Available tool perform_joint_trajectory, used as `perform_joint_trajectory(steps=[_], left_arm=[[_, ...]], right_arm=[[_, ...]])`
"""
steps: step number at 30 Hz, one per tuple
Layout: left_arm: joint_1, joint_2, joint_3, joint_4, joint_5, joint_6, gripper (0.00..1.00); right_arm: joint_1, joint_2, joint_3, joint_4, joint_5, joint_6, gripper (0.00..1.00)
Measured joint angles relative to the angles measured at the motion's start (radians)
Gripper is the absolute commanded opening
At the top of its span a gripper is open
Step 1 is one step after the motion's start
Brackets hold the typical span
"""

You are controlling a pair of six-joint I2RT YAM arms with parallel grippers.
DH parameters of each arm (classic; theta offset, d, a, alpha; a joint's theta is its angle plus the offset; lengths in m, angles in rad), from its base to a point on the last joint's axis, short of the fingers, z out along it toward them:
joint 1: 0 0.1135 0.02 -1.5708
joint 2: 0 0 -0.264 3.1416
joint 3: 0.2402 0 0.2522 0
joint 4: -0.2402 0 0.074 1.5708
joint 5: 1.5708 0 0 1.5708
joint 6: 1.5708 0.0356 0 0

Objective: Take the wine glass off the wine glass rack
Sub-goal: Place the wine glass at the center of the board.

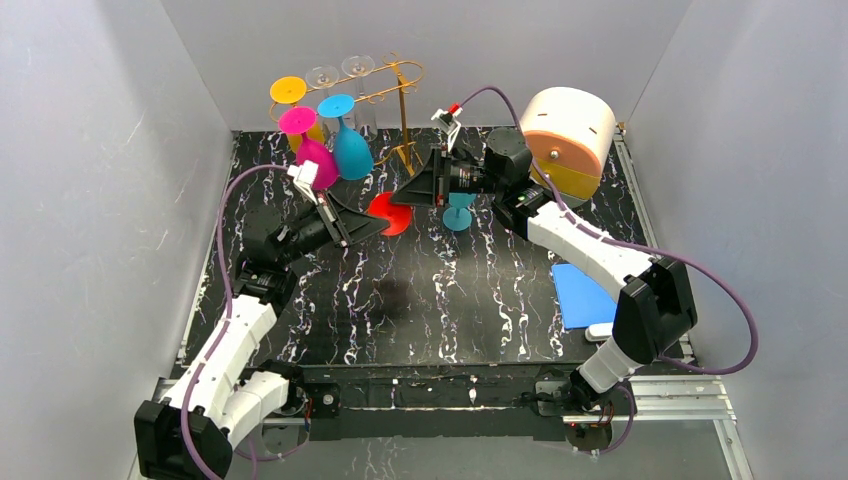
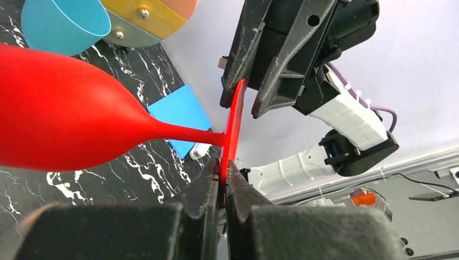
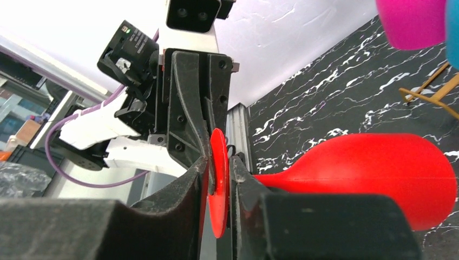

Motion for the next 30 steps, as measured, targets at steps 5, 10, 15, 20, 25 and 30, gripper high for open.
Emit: perform_joint_trajectory(steps=[5, 10, 15, 20, 25, 30], left_arm=[[0.000, 0.025, 0.025, -0.007, 0.047, 0.035, 0.00], [0.003, 0.102, 0.146, -0.123, 0.107, 0.145, 0.32], [0.003, 0.146, 0.194, -0.201, 0.134, 0.229, 0.57], [0.003, 0.143, 0.188, -0.229, 0.153, 0.230, 0.50], [-0.011, 0.145, 0.148, -0.187, 0.172, 0.168, 0.47], [-0.031, 0.172, 0.142, -0.151, 0.195, 0.114, 0.28]], right_arm=[[-0.013, 0.012, 0.033, -0.043, -0.070, 0.006, 0.01], [-0.037, 0.031, 0.066, -0.070, -0.079, -0.002, 0.01], [-0.029, 0.019, 0.050, -0.077, -0.047, -0.010, 0.01], [-0.021, -0.022, -0.016, -0.047, -0.016, -0.014, 0.01], [-0.021, -0.045, -0.060, 0.002, 0.013, -0.016, 0.01], [-0.021, -0.053, -0.088, 0.032, 0.038, -0.033, 0.01]])
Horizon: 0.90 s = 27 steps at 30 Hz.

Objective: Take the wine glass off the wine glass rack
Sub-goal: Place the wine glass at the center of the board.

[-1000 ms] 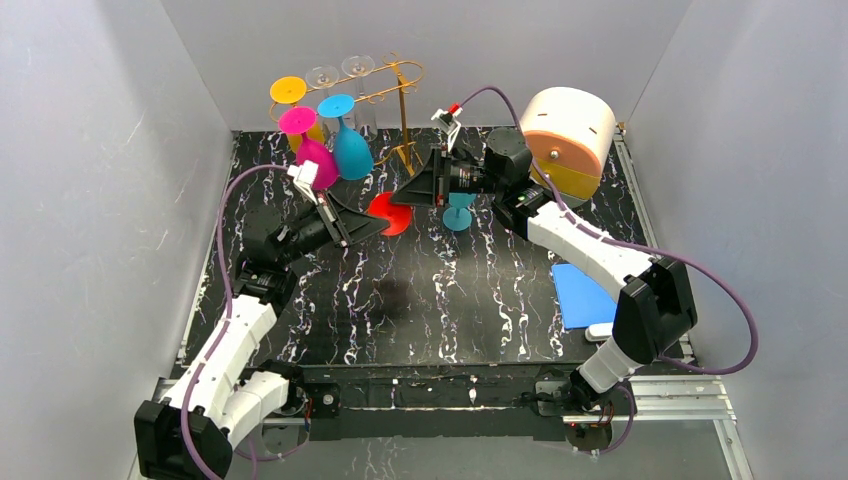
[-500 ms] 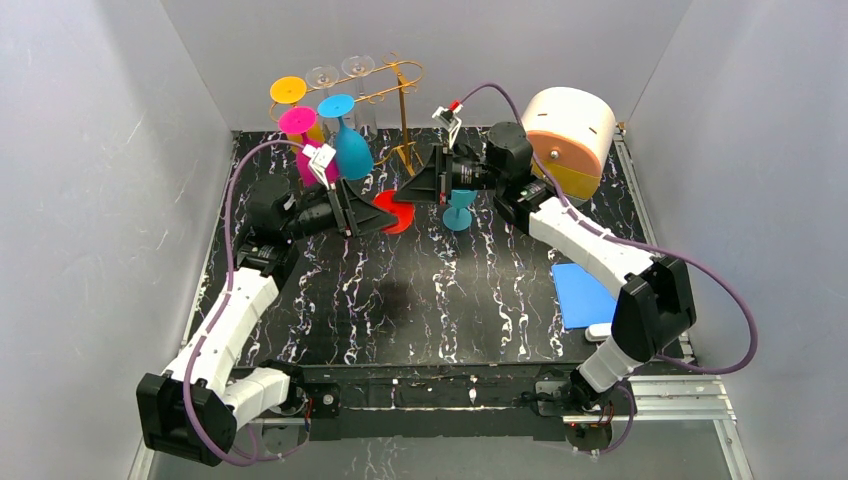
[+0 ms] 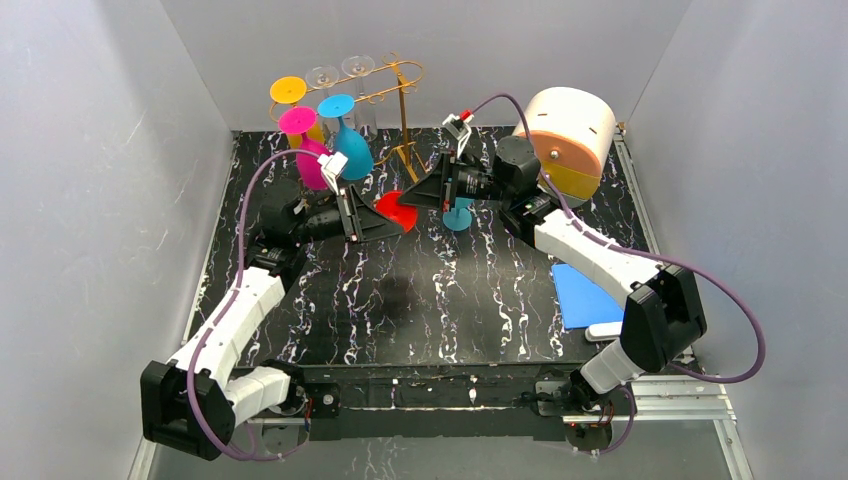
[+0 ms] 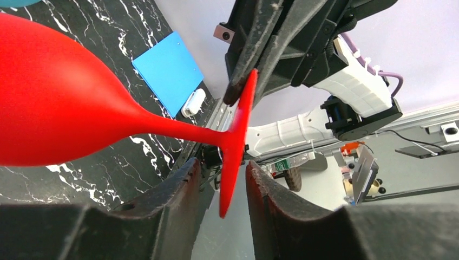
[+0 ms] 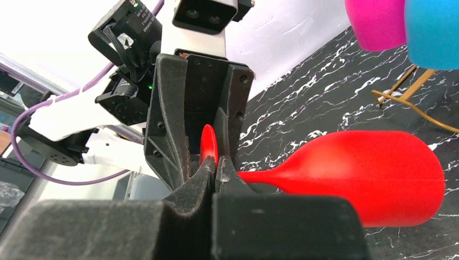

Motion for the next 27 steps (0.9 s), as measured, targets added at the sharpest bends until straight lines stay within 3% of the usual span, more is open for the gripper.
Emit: perform_joint_trajectory(steps=[4, 5, 7, 12, 16, 19, 27], left_arm=[[-0.004, 0.003, 0.000, 0.039, 0.002, -0.035, 0.03], [-0.005, 0.003, -0.001, 0.047, 0.003, -0.045, 0.00], [-0.005, 0.006, -0.008, 0.073, 0.006, -0.063, 0.00], [-0.007, 0.007, -0.004, 0.042, 0.005, -0.004, 0.00], [-0.007, 0.008, -0.002, -0.090, -0.002, 0.123, 0.00], [-0.008, -0.001, -0.007, -0.142, -0.022, 0.211, 0.00], [-0.010, -0.065, -0.085, -0.153, -0.026, 0.396, 0.00]], right_arm=[[0.000, -0.005, -0.020, 0.020, 0.011, -0.012, 0.01], [0.000, -0.007, -0.022, 0.023, 0.013, -0.011, 0.01], [0.000, -0.016, -0.029, 0.041, 0.016, -0.010, 0.07], [0.000, -0.024, -0.030, 0.030, 0.016, -0.008, 0.49], [-0.011, -0.024, 0.000, -0.053, 0.018, -0.014, 0.74], [-0.043, -0.048, 0.019, -0.124, 0.058, -0.026, 0.81], [-0.131, -0.194, -0.027, -0.229, 0.198, -0.071, 0.87]])
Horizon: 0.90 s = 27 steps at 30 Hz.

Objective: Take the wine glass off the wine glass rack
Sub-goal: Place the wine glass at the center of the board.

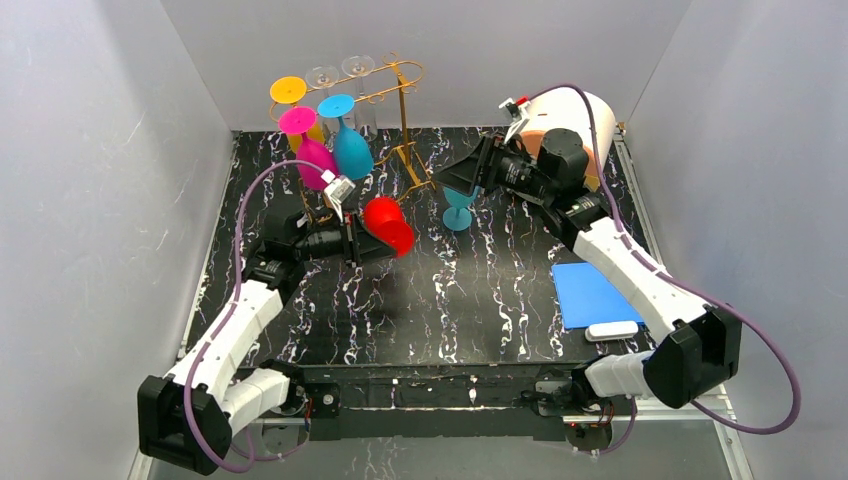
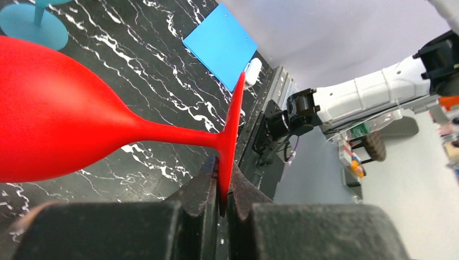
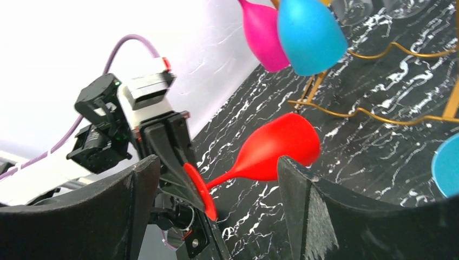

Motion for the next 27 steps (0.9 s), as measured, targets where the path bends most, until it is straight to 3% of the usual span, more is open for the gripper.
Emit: perform_joint_trajectory(steps=[7, 11, 18, 27], left_arm=[[0.000, -0.015, 0.001, -0.019, 0.094, 0.226, 0.00], [0.000, 0.005, 0.003, -0.052, 0.172, 0.362, 0.00], [0.000, -0.026, 0.006, -0.158, 0.312, 0.658, 0.00], [0.000, -0.019, 0.087, -0.396, 0.433, 0.975, 0.00]], right_arm=[[-0.072, 0.041, 0.010, -0.108, -0.078, -0.021, 0.97], [-0.096, 0.103, 0.024, -0.159, -0.196, -0.020, 0.98], [-0.103, 0.286, 0.268, -0.315, -0.400, -0.032, 0.99], [-0.103, 0.346, 0.268, -0.238, -0.495, 0.060, 0.96]])
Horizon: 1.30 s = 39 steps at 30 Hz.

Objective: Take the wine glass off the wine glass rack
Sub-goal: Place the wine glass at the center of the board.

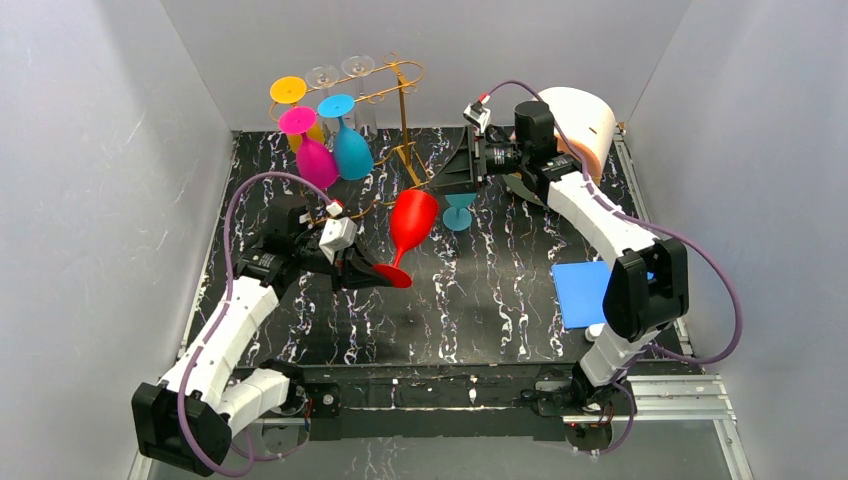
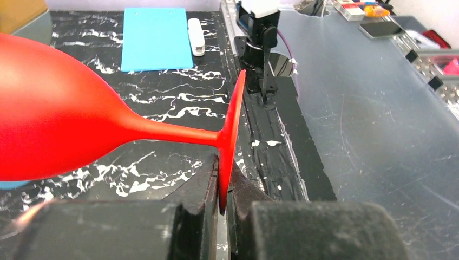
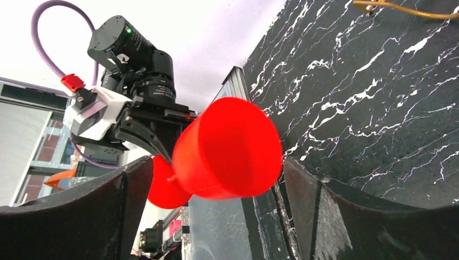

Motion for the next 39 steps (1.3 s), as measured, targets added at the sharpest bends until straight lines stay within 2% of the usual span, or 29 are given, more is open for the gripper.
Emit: perform_joint_trajectory(steps=[4, 8, 15, 17, 22, 29, 36, 39], left_arm=[[0.000, 0.027, 0.026, -0.087, 0.054, 0.151, 0.00], [0.001, 0.027, 0.031, -0.138, 0.068, 0.240, 0.00], [0.001, 0.026, 0.066, -0.156, 0.032, 0.278, 0.00], [0.001, 0.031, 0.085, -0.163, 0.002, 0.282, 0.00], [0.001, 0.041, 0.134, -0.191, -0.043, 0.310, 0.00], [0.001, 0.041, 0.136, -0.240, -0.076, 0.343, 0.00], [0.001, 0.042, 0.109, -0.285, -0.095, 0.404, 0.00], [0.000, 0.051, 0.100, -0.306, -0.087, 0.433, 0.00]], right_arm=[[0.000, 0.034, 0.013, -0.023, -0.021, -0.008, 0.96], [0.002, 0.076, 0.060, -0.045, -0.092, 0.001, 0.92], [0.011, 0.070, 0.060, -0.040, -0.181, 0.011, 0.86], [0.016, 0.070, 0.058, -0.001, -0.198, 0.050, 0.81], [0.020, 0.070, 0.048, 0.176, -0.212, 0.169, 0.80], [0.021, 0.070, 0.047, 0.268, -0.209, 0.238, 0.74], [0.025, 0.070, 0.051, 0.266, -0.216, 0.245, 0.67], [0.029, 0.071, 0.058, 0.235, -0.222, 0.222, 0.58]])
